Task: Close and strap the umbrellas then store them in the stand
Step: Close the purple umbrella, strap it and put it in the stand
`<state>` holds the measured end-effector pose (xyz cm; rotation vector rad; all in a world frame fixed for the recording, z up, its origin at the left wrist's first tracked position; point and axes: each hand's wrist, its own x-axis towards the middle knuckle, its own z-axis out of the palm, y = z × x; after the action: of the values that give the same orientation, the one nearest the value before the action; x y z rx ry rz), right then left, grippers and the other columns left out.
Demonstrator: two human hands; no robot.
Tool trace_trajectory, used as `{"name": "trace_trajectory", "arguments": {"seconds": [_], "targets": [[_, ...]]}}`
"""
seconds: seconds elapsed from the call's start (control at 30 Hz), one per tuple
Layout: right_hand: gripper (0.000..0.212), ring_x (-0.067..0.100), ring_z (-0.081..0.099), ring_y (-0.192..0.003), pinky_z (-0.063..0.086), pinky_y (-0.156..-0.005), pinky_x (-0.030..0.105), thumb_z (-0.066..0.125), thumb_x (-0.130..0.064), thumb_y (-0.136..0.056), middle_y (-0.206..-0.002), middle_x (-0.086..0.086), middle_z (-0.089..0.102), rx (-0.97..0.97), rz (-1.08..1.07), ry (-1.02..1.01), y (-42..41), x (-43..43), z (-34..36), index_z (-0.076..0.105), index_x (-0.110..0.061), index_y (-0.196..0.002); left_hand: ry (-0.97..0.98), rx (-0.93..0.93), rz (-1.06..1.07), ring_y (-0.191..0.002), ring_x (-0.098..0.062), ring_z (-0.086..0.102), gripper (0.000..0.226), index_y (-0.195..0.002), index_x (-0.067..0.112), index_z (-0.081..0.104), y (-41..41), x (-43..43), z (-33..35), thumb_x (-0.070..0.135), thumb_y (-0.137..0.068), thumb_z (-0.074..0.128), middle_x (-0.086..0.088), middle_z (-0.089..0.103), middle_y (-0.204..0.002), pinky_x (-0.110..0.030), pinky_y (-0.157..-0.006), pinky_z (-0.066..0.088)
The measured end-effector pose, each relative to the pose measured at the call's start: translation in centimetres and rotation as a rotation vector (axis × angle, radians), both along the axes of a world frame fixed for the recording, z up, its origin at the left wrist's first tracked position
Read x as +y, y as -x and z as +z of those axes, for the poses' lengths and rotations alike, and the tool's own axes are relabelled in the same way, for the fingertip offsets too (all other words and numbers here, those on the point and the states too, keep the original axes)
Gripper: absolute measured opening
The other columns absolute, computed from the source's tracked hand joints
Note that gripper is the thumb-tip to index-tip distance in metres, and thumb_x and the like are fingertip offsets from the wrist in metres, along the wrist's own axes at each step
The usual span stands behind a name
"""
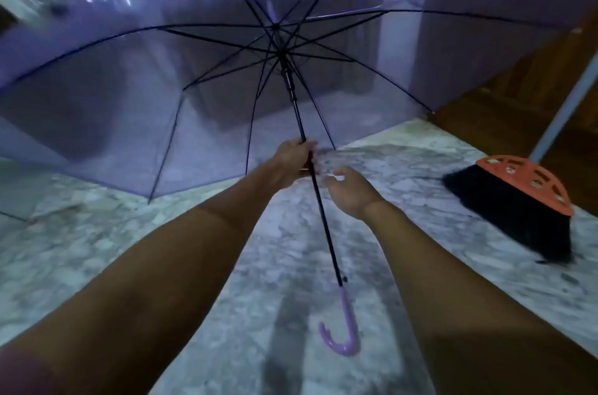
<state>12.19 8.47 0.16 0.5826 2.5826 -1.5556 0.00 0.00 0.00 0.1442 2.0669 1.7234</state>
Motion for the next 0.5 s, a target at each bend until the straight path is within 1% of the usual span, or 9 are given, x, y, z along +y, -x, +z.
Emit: {"name": "trace_trajectory", "arguments": {"seconds": [0.07,0.1,0.13,0.2,0.27,0.33,0.37,0.43,0.5], "targets": [[0.038,0.033,0.059,-0.082,0.046,-0.072,0.039,0.038,-0.035,-0.105,-0.092,0.018,0.061,0.008,0.032,0.024,0.3,-0.2,0.7,0.06,-0.005,-0.099,-0.135,-0.038,-0.019,-0.049,-0.022,0.055,0.007,-0.098,0.006,0.049,-0.4,0.6,1.3,0.007,-0.102,0.044,-0.012,0.05,-0.07,-0.031,-0.052,0.052],[0.033,0.028,0.056,-0.072,0.045,-0.067,0.035,0.037,-0.035,-0.105,-0.083,0.012,0.058,-0.012,0.025,0.068,0.6,-0.3,1.2,0.058,-0.01,-0.097,-0.207,-0.071,-0.01,-0.047,-0.021,0.054,0.011,-0.094,0.006,0.048,-0.5,0.9,2.1,0.006,-0.102,0.041,-0.012,0.048,-0.07,-0.032,-0.052,0.052],[0.026,0.024,0.056,-0.067,0.047,-0.064,0.033,0.038,-0.032,-0.104,-0.082,0.008,0.057,-0.047,0.008,0.12,0.8,-0.6,1.8,0.056,-0.014,-0.103,-0.266,-0.09,-0.008,-0.045,-0.02,0.054,0.016,-0.09,0.006,0.047,-0.5,1.2,2.8,0.006,-0.103,0.039,-0.012,0.047,-0.071,-0.033,-0.053,0.053],[0.025,0.022,0.053,-0.058,0.048,-0.057,0.032,0.039,-0.023,-0.103,-0.078,0.009,0.054,-0.018,-0.041,0.164,1.2,-0.9,2.8,0.057,-0.01,-0.115,-0.374,-0.132,-0.001,-0.039,-0.015,0.057,0.023,-0.084,0.006,0.047,-0.5,1.7,4.4,0.007,-0.104,0.036,-0.011,0.048,-0.07,-0.032,-0.061,0.056],[0.032,0.024,0.049,-0.06,0.043,-0.059,0.032,0.035,-0.019,-0.104,-0.074,0.012,0.051,0.084,-0.07,0.086,1.4,-1.0,3.9,0.058,-0.002,-0.119,-0.42,-0.141,-0.017,-0.039,-0.014,0.058,0.026,-0.08,0.008,0.047,-0.2,1.7,5.9,0.011,-0.105,0.037,-0.008,0.048,-0.069,-0.032,-0.068,0.056],[0.035,0.024,0.049,-0.077,0.041,-0.071,0.03,0.036,-0.017,-0.103,-0.087,0.012,0.053,0.199,-0.092,-0.056,1.2,-1.1,5.3,0.059,0.003,-0.12,-0.462,-0.144,-0.024,-0.044,-0.016,0.058,0.026,-0.081,0.008,0.048,0.0,1.6,7.7,0.014,-0.105,0.039,-0.007,0.046,-0.071,-0.03,-0.06,0.055],[0.036,0.022,0.048,-0.084,0.04,-0.075,0.029,0.036,-0.016,-0.103,-0.094,0.012,0.053,0.24,-0.105,-0.113,1.2,-1.1,5.9,0.06,0.004,-0.12,-0.499,-0.145,-0.001,-0.051,-0.019,0.058,0.027,-0.082,0.007,0.048,0.2,1.6,8.5,0.016,-0.105,0.038,-0.009,0.047,-0.073,-0.031,-0.062,0.056],[0.035,0.022,0.047,-0.088,0.038,-0.076,0.029,0.036,-0.016,-0.102,-0.098,0.015,0.054,0.254,-0.098,-0.19,0.8,-1.0,6.9,0.061,0.003,-0.118,-0.611,-0.145,0.065,-0.07,-0.024,0.058,0.03,-0.083,0.004,0.046,0.9,1.5,9.7,0.019,-0.106,0.034,-0.015,0.052,-0.082,-0.039,-0.08,0.053],[0.036,0.025,0.051,-0.089,0.039,-0.076,0.03,0.034,-0.017,-0.102,-0.106,0.02,0.06,0.244,-0.064,-0.253,0.0,-1.0,7.7,0.062,0.002,-0.116,-0.738,-0.136,0.144,-0.079,-0.026,0.058,0.028,-0.088,0.005,0.041,2.1,1.1,10.4,0.023,-0.107,0.03,-0.018,0.053,-0.092,-0.044,-0.088,0.047]]}}
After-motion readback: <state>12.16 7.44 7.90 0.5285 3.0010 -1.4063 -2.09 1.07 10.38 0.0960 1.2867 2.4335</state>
